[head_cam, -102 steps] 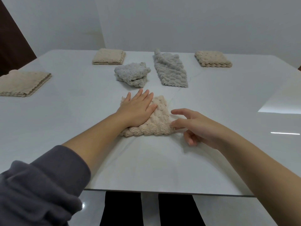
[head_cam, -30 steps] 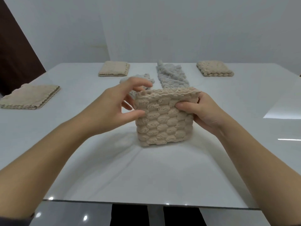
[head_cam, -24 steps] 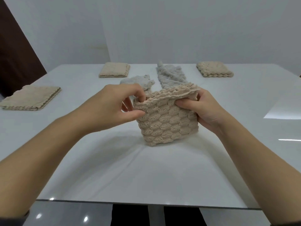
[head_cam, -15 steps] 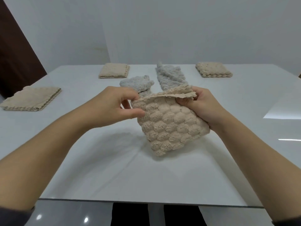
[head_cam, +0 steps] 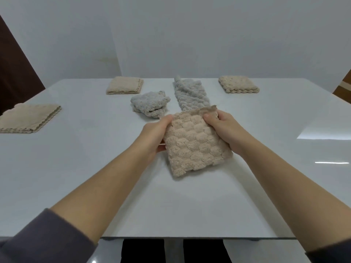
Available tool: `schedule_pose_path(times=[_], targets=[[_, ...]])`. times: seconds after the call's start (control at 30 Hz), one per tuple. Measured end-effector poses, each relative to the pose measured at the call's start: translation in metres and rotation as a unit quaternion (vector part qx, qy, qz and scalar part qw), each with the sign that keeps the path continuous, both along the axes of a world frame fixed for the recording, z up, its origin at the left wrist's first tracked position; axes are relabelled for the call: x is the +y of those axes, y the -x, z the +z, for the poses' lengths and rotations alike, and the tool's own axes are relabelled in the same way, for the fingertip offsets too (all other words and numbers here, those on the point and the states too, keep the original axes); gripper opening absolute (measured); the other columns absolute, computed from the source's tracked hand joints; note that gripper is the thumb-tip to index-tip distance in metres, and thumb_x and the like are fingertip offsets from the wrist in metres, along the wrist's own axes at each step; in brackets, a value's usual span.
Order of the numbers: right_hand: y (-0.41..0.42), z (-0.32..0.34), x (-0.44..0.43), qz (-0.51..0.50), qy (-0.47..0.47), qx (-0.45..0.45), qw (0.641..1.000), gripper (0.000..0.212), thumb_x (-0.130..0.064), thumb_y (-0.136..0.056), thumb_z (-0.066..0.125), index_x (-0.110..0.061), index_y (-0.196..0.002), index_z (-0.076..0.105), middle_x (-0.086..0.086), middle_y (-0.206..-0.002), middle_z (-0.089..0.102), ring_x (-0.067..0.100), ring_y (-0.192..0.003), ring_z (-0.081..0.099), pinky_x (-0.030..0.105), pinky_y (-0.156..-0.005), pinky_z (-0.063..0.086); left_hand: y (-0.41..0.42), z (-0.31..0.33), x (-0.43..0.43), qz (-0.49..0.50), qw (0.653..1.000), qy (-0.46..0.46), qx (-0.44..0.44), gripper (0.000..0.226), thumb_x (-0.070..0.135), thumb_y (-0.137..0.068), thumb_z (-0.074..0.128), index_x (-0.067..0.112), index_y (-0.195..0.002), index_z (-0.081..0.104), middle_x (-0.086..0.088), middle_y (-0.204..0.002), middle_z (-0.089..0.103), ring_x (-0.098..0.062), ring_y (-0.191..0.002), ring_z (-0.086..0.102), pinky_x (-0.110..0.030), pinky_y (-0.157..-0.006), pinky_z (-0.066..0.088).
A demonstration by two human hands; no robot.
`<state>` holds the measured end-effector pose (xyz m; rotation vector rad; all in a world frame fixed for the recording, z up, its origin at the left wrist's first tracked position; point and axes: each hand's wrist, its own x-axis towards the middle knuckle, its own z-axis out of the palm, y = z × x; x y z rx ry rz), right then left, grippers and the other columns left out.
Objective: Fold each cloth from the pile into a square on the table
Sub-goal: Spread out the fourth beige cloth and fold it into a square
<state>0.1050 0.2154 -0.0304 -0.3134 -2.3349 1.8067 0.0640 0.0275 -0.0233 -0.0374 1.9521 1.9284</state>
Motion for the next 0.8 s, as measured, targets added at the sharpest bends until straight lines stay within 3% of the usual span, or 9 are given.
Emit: schedule_pose_path(times=[0.1, 0.17, 0.23, 0.33, 0.4, 0.47, 0.53, 0.63, 0.8], targets=[[0.003, -0.010, -0.011, -0.079, -0.079, 0.041, 0.993, 0.040, -0.036, -0.101, 0.039, -0.002, -0.092, 0.057, 0.010, -0.092, 0.067, 0.025, -0.087, 0.063, 0.033, -0.082, 0.050, 0.001, -0.010, 0.011, 0.074, 0.973, 0.146, 0.159, 0.036, 0.043, -0.092, 0.046, 0.012, -0.089, 0.063, -0.004, -0.092, 0.070, -0.024, -0.088, 0.065, -0.040, -0.083, 0.053], [0.002, -0.013, -0.019, -0.123, -0.155, 0.077, 0.977, 0.035, -0.031, -0.104, 0.035, -0.011, -0.076, 0.045, 0.001, -0.076, 0.055, 0.016, -0.071, 0.050, 0.015, -0.064, 0.038, -0.002, -0.014, 0.014, 0.121, 0.925, 0.237, 0.272, 0.034, 0.040, -0.099, 0.038, 0.011, -0.090, 0.053, -0.006, -0.095, 0.063, -0.028, -0.090, 0.057, -0.039, -0.080, 0.046], [0.001, -0.015, -0.026, -0.152, -0.195, 0.109, 0.963, 0.034, -0.025, -0.104, 0.036, -0.017, -0.072, 0.039, -0.004, -0.069, 0.047, 0.008, -0.062, 0.041, 0.010, -0.054, 0.031, -0.001, -0.020, 0.016, 0.140, 0.901, 0.253, 0.324, 0.032, 0.037, -0.102, 0.034, 0.012, -0.091, 0.049, -0.008, -0.093, 0.062, -0.030, -0.088, 0.055, -0.041, -0.076, 0.045], [0.003, -0.019, -0.032, -0.177, -0.197, 0.122, 0.957, 0.029, -0.022, -0.104, 0.037, -0.012, -0.078, 0.042, -0.004, -0.068, 0.047, 0.005, -0.061, 0.039, 0.008, -0.052, 0.031, 0.005, -0.024, 0.015, 0.147, 0.897, 0.240, 0.342, 0.031, 0.035, -0.102, 0.036, 0.012, -0.085, 0.047, -0.007, -0.084, 0.060, -0.030, -0.083, 0.055, -0.037, -0.069, 0.041], [0.007, -0.021, -0.033, -0.192, -0.180, 0.119, 0.957, 0.028, -0.022, -0.104, 0.037, -0.013, -0.078, 0.042, -0.005, -0.070, 0.047, 0.005, -0.063, 0.040, 0.009, -0.054, 0.032, 0.008, -0.023, 0.015, 0.140, 0.913, 0.205, 0.324, 0.034, 0.037, -0.101, 0.040, 0.009, -0.087, 0.053, 0.000, -0.080, 0.058, -0.025, -0.082, 0.054, -0.033, -0.067, 0.037], [0.008, -0.022, -0.032, -0.206, -0.166, 0.105, 0.959, 0.027, -0.023, -0.105, 0.035, -0.014, -0.080, 0.044, -0.007, -0.074, 0.048, 0.010, -0.067, 0.043, 0.021, -0.057, 0.031, 0.009, -0.020, 0.014, 0.108, 0.951, 0.152, 0.246, 0.045, 0.049, -0.098, 0.039, 0.009, -0.094, 0.061, 0.003, -0.085, 0.061, -0.020, -0.085, 0.058, -0.032, -0.075, 0.043], [0.009, -0.023, -0.028, -0.227, -0.157, 0.088, 0.957, 0.025, -0.025, -0.105, 0.032, -0.012, -0.090, 0.048, -0.004, -0.082, 0.050, 0.016, -0.077, 0.045, 0.026, -0.059, 0.023, 0.007, -0.019, 0.015, 0.053, 0.969, 0.161, 0.178, 0.051, 0.055, -0.097, 0.031, 0.014, -0.091, 0.061, 0.005, -0.085, 0.060, -0.016, -0.084, 0.056, -0.034, -0.076, 0.043], [0.012, -0.023, -0.021, -0.250, -0.152, 0.074, 0.953, 0.029, -0.026, -0.105, 0.032, -0.007, -0.102, 0.053, 0.003, -0.095, 0.052, 0.020, -0.089, 0.045, 0.024, -0.067, 0.023, 0.002, -0.024, 0.016, 0.037, 0.930, 0.274, 0.243, 0.043, 0.044, -0.100, 0.030, 0.015, -0.076, 0.050, -0.001, -0.080, 0.058, -0.023, -0.079, 0.053, -0.033, -0.063, 0.036], [0.004, -0.027, -0.019, -0.259, -0.128, 0.052, 0.956, 0.034, -0.025, -0.105, 0.033, -0.002, -0.110, 0.057, 0.010, -0.108, 0.059, 0.023, -0.098, 0.050, 0.025, -0.075, 0.029, 0.011, -0.031, 0.017, 0.022, 0.883, 0.342, 0.321, 0.038, 0.039, -0.102, 0.033, 0.017, -0.073, 0.043, -0.009, -0.085, 0.059, -0.030, -0.083, 0.053, -0.038, -0.070, 0.042]])
